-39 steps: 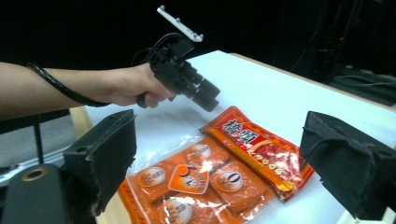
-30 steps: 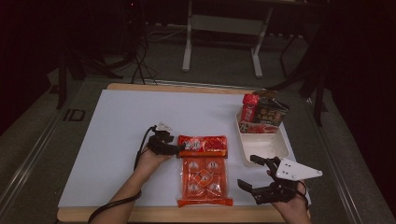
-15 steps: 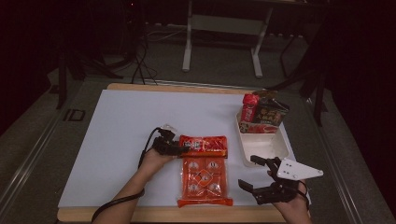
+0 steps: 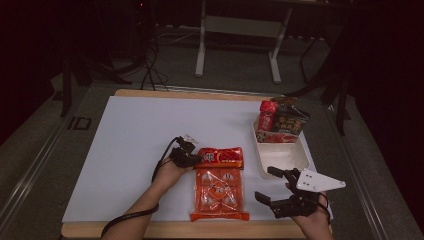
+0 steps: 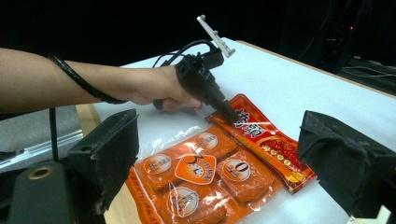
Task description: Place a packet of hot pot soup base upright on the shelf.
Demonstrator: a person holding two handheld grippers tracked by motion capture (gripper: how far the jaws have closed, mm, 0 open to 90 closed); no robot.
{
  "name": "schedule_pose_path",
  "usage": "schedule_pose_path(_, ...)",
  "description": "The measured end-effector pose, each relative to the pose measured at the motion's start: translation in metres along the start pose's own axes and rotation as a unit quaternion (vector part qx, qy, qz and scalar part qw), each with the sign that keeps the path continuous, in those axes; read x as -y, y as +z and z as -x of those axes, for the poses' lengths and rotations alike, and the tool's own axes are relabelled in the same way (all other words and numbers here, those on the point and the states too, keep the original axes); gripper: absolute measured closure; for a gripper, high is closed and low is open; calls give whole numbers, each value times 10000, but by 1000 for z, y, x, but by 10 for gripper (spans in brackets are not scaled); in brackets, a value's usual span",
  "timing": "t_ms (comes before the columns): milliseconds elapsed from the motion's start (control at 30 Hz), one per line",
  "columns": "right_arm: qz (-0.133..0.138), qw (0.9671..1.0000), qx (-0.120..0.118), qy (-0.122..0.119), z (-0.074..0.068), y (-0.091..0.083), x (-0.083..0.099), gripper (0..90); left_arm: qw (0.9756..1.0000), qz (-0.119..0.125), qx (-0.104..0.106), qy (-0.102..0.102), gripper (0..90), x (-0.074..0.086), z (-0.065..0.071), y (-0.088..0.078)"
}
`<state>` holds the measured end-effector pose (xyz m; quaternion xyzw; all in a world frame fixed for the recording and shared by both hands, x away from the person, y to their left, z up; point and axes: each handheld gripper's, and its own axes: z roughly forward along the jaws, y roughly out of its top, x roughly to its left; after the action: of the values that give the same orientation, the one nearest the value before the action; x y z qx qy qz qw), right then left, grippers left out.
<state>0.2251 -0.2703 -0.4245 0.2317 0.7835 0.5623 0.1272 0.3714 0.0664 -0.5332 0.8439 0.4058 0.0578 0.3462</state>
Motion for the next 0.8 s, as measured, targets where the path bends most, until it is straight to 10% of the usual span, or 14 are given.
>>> schedule_pose_path(400,93,9999,-51,102,5,-3,1,117,9989,387,-56,241,899,-4,9,-24)
schedule_pose_path(633,234,9988,180,-389,5,-6,-1,135,9973,673,15,294,900,-8,15,-44)
schedule_pose_path(800,242,9996,164,0,5,-8,-3,116,9968,742,65,300,900,-7,16,-51)
